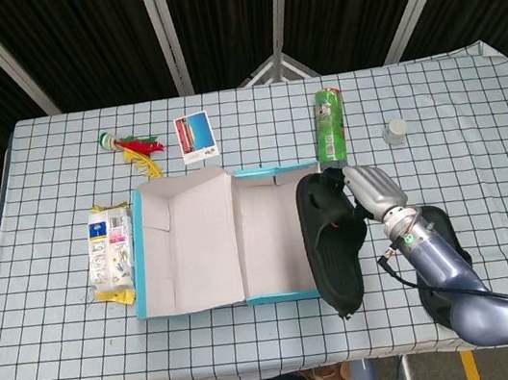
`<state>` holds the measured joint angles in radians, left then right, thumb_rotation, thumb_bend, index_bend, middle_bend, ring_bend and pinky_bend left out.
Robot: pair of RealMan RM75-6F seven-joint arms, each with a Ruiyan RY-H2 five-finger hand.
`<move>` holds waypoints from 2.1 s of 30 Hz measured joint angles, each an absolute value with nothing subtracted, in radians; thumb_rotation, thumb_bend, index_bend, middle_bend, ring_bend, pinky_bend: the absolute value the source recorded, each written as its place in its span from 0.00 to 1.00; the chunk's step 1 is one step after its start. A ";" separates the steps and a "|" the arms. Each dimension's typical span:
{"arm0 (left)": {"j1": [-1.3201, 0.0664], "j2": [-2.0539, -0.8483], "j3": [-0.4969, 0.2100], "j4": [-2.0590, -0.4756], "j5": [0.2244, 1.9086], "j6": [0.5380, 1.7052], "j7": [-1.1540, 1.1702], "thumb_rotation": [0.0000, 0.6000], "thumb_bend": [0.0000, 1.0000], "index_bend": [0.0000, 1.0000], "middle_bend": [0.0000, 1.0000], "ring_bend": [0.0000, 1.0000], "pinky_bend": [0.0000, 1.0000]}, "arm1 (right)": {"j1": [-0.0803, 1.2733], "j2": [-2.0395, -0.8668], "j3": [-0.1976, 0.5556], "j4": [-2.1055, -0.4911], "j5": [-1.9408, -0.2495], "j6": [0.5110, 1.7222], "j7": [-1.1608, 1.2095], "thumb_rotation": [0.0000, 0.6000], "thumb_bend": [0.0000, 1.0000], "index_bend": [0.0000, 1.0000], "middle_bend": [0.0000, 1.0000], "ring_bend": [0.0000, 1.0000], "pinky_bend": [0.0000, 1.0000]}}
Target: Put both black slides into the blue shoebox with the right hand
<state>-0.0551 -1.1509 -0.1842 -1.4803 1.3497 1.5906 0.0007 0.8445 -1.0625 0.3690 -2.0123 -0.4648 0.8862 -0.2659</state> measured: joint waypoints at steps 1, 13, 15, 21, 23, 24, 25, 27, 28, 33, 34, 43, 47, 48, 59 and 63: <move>-0.055 -1.155 -0.187 -1.473 1.356 1.601 -0.005 1.00 0.73 0.15 0.04 0.00 0.00 | 0.839 -1.095 0.372 -1.992 -0.495 0.898 -0.245 1.00 0.53 0.57 0.58 0.58 0.24; -0.061 -1.178 -0.190 -1.441 1.372 1.613 -0.014 1.00 0.73 0.15 0.04 0.00 0.00 | 0.803 -1.407 0.407 -1.793 -0.656 1.170 -0.095 1.00 0.54 0.58 0.58 0.58 0.24; -0.061 -1.179 -0.189 -1.441 1.372 1.611 -0.013 1.00 0.73 0.15 0.04 0.00 0.00 | 0.801 -1.429 0.414 -1.777 -0.683 1.193 -0.080 1.00 0.55 0.58 0.58 0.58 0.24; -0.063 -1.179 -0.189 -1.442 1.366 1.603 -0.007 1.00 0.73 0.15 0.04 0.00 0.00 | 0.795 -1.500 0.429 -1.714 -0.791 1.263 -0.020 1.00 0.56 0.59 0.58 0.58 0.24; -0.063 -1.178 -0.189 -1.443 1.364 1.602 -0.007 1.00 0.73 0.15 0.04 0.00 0.00 | 0.792 -1.536 0.428 -1.675 -0.854 1.300 0.000 1.00 0.56 0.59 0.58 0.58 0.24; -0.063 -1.178 -0.189 -1.443 1.364 1.600 -0.007 1.00 0.73 0.15 0.04 0.00 0.00 | 0.791 -1.554 0.426 -1.655 -0.883 1.319 0.009 1.00 0.56 0.59 0.58 0.58 0.24; -0.063 -1.178 -0.189 -1.443 1.363 1.599 -0.006 1.00 0.73 0.15 0.04 0.00 0.00 | 0.790 -1.580 0.423 -1.626 -0.922 1.344 0.020 1.00 0.56 0.59 0.58 0.58 0.24; -0.064 -1.178 -0.188 -1.444 1.365 1.598 -0.004 1.00 0.73 0.15 0.04 0.00 0.00 | 0.789 -1.620 0.411 -1.578 -0.979 1.376 0.027 1.00 0.56 0.59 0.58 0.58 0.24; -0.064 -1.178 -0.187 -1.445 1.366 1.599 -0.003 1.00 0.73 0.15 0.04 0.00 0.00 | 0.789 -1.649 0.399 -1.545 -1.012 1.393 0.027 1.00 0.56 0.59 0.58 0.58 0.24; -0.063 -1.179 -0.190 -1.444 1.363 1.602 -0.003 1.00 0.73 0.15 0.04 0.00 0.00 | 0.791 -1.742 0.350 -1.447 -1.092 1.416 -0.010 1.00 0.56 0.59 0.58 0.58 0.24; -0.063 -1.178 -0.190 -1.443 1.361 1.602 -0.003 1.00 0.73 0.15 0.04 0.00 0.00 | 0.791 -1.751 0.344 -1.440 -1.095 1.411 -0.026 1.00 0.56 0.59 0.58 0.58 0.24; -0.065 -1.178 -0.191 -1.443 1.355 1.594 -0.001 1.00 0.73 0.15 0.04 0.00 0.00 | 0.790 -1.811 0.341 -1.445 -1.042 1.361 -0.176 1.00 0.56 0.59 0.58 0.58 0.24; -0.062 -1.176 -0.193 -1.446 1.353 1.597 -0.005 1.00 0.73 0.15 0.04 0.00 0.00 | 0.793 -1.832 0.351 -1.422 -1.028 1.339 -0.206 1.00 0.56 0.59 0.58 0.58 0.24; -0.061 -1.175 -0.193 -1.446 1.352 1.597 -0.007 1.00 0.73 0.15 0.04 0.00 0.00 | 0.794 -1.834 0.351 -1.413 -1.029 1.334 -0.209 1.00 0.56 0.59 0.58 0.58 0.24; -0.059 -1.172 -0.195 -1.447 1.351 1.599 -0.012 1.00 0.73 0.15 0.04 0.00 0.00 | 0.776 -1.863 0.342 -1.296 -1.053 1.266 -0.173 1.00 0.56 0.59 0.58 0.58 0.24; -0.059 -1.172 -0.195 -1.447 1.350 1.600 -0.011 1.00 0.73 0.15 0.04 0.00 0.00 | 0.771 -1.873 0.344 -1.272 -1.062 1.257 -0.167 1.00 0.56 0.59 0.58 0.58 0.24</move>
<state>-0.0589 -1.1725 -0.1953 -1.4473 1.3503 1.5999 -0.0114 0.7710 -1.8733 0.3437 -1.2717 -1.0620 1.2568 -0.1672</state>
